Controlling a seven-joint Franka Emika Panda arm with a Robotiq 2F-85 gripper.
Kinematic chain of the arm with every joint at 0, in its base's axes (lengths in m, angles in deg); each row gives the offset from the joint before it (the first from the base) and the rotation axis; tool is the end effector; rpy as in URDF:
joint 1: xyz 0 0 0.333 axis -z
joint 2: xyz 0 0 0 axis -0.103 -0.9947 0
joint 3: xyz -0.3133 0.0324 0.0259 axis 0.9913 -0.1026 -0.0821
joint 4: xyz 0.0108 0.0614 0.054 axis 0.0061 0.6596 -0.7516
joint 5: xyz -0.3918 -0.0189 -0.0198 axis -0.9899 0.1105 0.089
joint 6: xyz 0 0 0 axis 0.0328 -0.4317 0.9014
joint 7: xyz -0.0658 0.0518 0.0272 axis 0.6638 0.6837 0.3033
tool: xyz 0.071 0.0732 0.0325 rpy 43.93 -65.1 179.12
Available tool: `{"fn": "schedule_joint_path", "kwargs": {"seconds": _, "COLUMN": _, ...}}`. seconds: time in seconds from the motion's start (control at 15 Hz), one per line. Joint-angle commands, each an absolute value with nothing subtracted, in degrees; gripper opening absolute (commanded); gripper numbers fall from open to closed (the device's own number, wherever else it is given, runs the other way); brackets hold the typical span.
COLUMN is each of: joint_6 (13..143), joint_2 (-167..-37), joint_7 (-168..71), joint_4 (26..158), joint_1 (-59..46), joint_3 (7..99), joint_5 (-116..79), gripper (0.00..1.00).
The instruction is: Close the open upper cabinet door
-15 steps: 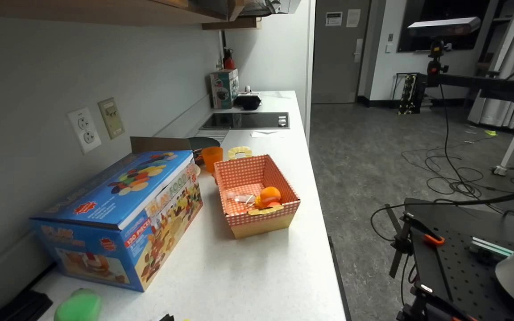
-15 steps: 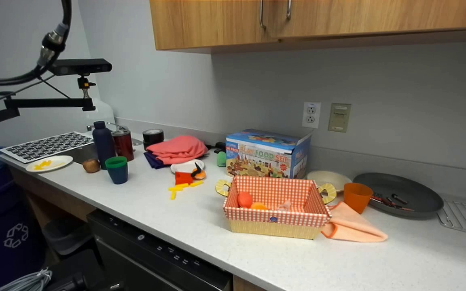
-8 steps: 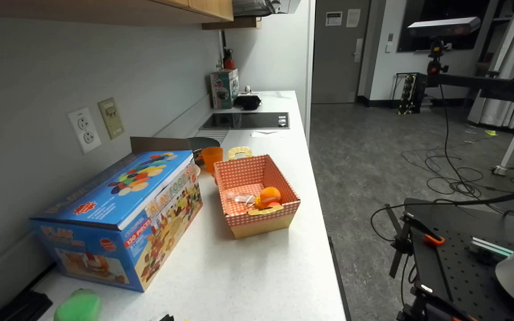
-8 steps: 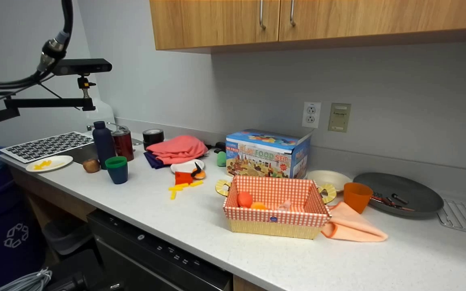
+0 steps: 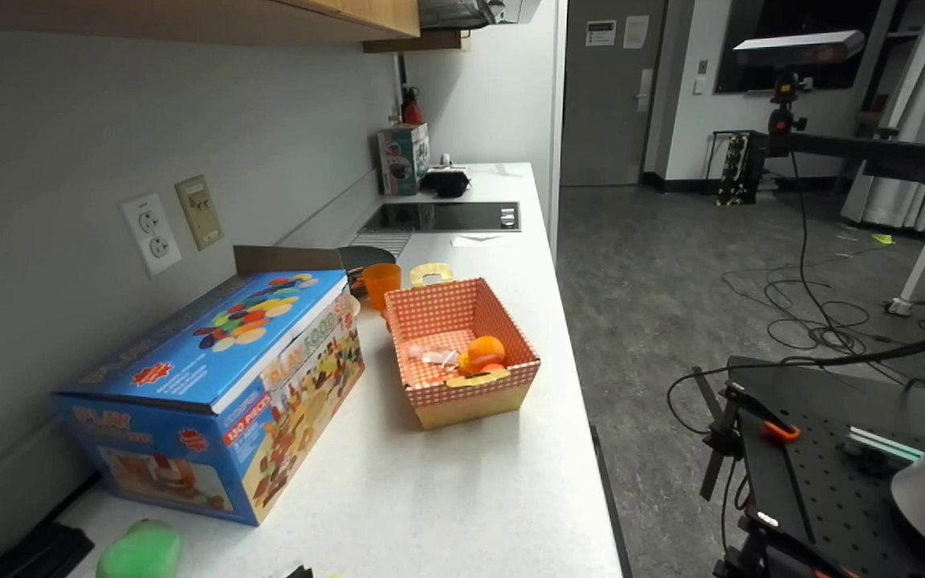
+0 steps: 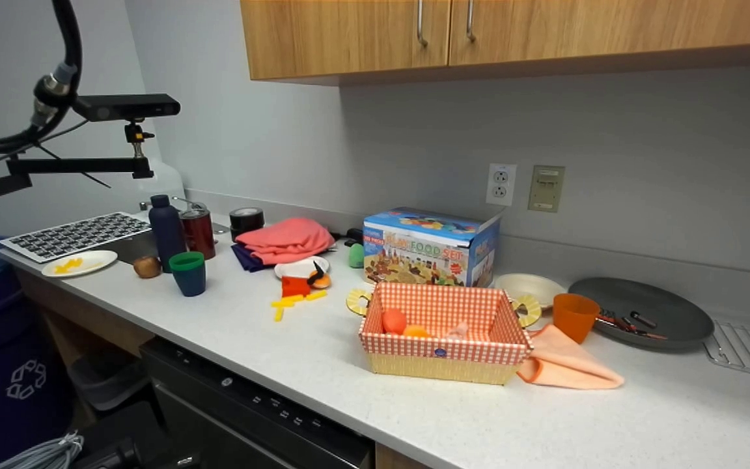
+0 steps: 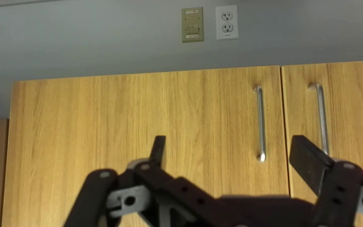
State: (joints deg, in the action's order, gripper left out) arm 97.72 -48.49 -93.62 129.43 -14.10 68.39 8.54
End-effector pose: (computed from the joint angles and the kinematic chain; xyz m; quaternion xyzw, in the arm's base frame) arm 0.3963 -0.1412 0.6965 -0.8417 -0.0735 -0.5330 0.0455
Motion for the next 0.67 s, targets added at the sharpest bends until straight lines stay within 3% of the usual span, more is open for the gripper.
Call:
{"fn": "schedule_joint_path", "kwargs": {"seconds": 0.0, "joint_6": 98.0, "joint_2": -48.5, "joint_7": -92.2, "joint_4": 129.5, "joint_1": -15.5, "joint_3": 69.3, "joint_5": 6.7, "gripper": 1.0}}
{"fn": "schedule_joint_path", "kwargs": {"seconds": 0.6, "joint_6": 98.1, "joint_2": -48.9, "joint_7": -92.3, "joint_4": 129.4, "joint_1": -15.7, "joint_3": 69.4, "joint_5": 6.7, "gripper": 1.0}}
